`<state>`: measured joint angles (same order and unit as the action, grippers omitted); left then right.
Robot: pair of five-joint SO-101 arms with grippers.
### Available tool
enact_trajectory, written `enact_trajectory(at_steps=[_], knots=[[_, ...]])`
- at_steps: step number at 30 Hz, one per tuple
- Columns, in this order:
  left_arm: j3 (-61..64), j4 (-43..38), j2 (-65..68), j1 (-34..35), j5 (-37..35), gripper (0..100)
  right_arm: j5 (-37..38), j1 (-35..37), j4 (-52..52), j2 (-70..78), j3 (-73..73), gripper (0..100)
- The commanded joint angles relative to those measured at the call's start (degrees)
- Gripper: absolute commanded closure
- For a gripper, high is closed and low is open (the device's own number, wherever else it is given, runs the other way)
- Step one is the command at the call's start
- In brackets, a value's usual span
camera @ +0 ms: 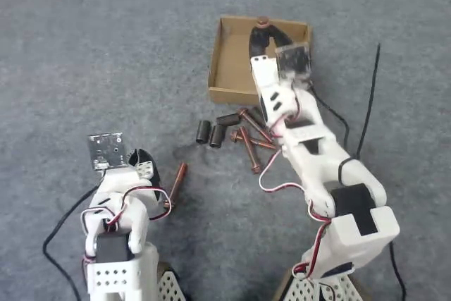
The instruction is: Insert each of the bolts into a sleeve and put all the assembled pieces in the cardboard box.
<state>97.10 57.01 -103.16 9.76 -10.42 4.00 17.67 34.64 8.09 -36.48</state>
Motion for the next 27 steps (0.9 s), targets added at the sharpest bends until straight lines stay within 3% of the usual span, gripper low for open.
enact_trajectory(at_steps=[1, 10, 27], knots=[[-0.6, 0.3, -0.5, 0.0, 1.2, 97, -0.3, -1.3, -13.4, -2.9, 9.8, 99.2], [-0.6, 0.3, -0.5, 0.0, 1.2, 97, -0.3, -5.1, -42.9, 5.8, 30.2, 99.2], [-0.6, 0.3, -0.5, -0.1, 1.2, 97, -0.2, -7.7, -82.7, 29.4, 67.4, 98.9]])
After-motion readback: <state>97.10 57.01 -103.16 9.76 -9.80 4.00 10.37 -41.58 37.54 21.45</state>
